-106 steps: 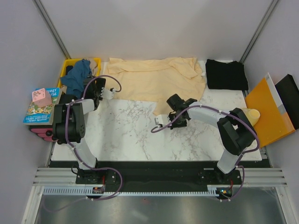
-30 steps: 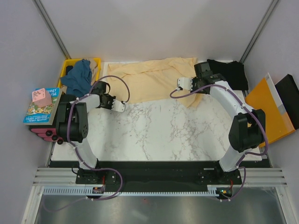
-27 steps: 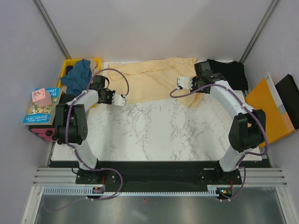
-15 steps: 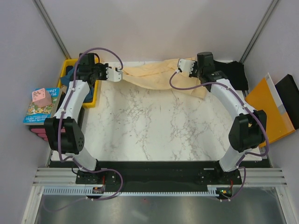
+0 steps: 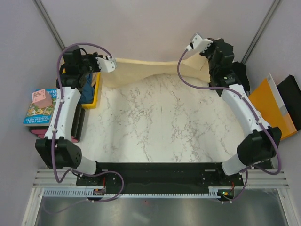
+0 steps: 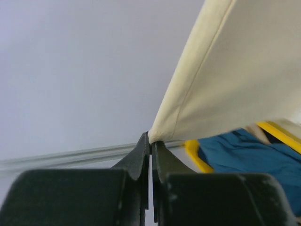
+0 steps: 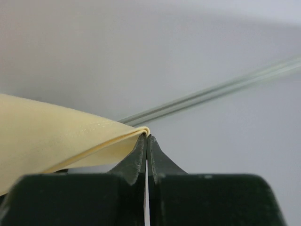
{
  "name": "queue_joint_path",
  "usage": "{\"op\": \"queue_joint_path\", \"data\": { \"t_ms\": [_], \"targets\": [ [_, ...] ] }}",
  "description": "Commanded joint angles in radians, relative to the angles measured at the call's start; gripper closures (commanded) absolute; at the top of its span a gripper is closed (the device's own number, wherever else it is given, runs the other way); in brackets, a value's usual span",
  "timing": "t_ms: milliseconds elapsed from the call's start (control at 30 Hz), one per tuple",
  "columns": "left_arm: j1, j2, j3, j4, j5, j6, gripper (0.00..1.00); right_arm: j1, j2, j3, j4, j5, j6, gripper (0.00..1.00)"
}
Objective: Fold and stack the t-shirts
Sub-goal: Flatten the tshirt out
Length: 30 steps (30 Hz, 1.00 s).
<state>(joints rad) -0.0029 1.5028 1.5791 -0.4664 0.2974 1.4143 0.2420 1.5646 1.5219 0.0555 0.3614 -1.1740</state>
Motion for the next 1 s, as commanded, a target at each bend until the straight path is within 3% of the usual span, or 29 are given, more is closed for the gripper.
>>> {"op": "queue_joint_path", "data": {
  "t_ms": [0,67,267,600,800,967],
  "targets": [
    [0.001,-0.214,-0.007,0.354,0.065,-0.186,0.98,-0.006,-0.181,-0.014,0.387,0.015,-0.019,1.0],
    [0.001,-0.243,-0.019,0.555,0.086,-0.192,0.98,-0.006,-0.212,-0.016,0.533,-0.01,-0.041,1.0],
    [0.001,-0.211,0.132,0.727,0.115,-0.187,0.98,-0.006,-0.184,0.178,0.551,-0.052,-0.024,1.0],
    [0.03,-0.004,0.189,0.703,0.062,0.026,0.98,-0.006,0.004,0.291,0.708,-0.102,-0.139,1.0],
    [0.035,0.23,0.341,0.695,-0.01,0.107,0.98,-0.03,0.25,0.558,0.693,-0.114,-0.179,1.0],
    [0.031,0.428,0.58,0.779,-0.099,0.181,0.98,-0.076,0.477,0.801,0.696,-0.188,-0.248,1.0]
  ]
}}
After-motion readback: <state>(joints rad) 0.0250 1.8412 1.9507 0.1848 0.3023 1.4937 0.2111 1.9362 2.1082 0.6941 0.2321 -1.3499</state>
